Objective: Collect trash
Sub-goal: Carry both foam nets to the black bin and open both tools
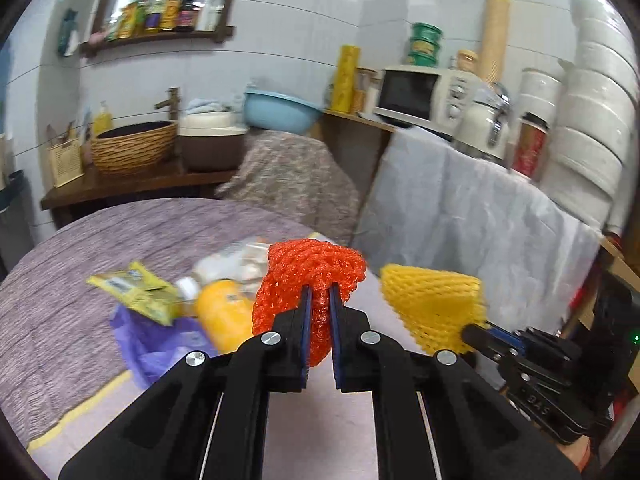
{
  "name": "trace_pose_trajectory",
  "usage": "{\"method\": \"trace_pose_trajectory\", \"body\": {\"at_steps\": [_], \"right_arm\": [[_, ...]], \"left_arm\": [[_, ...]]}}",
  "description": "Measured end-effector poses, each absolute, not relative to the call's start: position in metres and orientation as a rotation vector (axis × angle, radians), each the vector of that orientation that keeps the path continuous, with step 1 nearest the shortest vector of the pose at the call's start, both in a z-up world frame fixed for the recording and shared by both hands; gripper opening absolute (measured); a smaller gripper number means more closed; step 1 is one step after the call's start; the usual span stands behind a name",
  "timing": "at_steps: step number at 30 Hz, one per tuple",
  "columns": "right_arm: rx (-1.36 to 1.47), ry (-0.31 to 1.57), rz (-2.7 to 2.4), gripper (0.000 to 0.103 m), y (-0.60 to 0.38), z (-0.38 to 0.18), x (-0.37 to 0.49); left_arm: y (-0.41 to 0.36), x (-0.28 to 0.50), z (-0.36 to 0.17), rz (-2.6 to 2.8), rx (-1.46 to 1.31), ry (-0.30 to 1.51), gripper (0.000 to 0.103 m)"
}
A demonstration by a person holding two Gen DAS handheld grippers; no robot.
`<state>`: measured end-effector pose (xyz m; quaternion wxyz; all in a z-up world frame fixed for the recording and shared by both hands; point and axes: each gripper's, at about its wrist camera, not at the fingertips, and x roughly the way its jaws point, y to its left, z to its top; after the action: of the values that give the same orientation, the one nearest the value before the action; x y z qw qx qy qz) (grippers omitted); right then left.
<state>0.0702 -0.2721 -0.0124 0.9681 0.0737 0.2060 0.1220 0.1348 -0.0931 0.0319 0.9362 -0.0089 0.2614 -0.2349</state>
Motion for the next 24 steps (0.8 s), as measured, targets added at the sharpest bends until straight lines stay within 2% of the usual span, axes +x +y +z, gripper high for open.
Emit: {"method": "trace_pose_trajectory", "body": {"at_steps": [8, 16, 24], "right_arm": [[0.172, 0.439, 0.023, 0.01, -0.352, -0.03, 0.068], [0.321, 0.611, -0.161, 0.01, -0.444, -0.11, 0.102], [0.377, 0.724, -0.22, 0.011, -0.468, -0.171, 0.122]], "left_arm": [[-0.197, 0.157, 0.006, -0.675, 0.019, 0.664, 0.009], [-0.31, 0.187, -0.038, -0.759, 0.082, 0.833, 0.009], [-0.378, 0.206, -0.089, -0.75, 0.146, 0.967, 0.009]]}}
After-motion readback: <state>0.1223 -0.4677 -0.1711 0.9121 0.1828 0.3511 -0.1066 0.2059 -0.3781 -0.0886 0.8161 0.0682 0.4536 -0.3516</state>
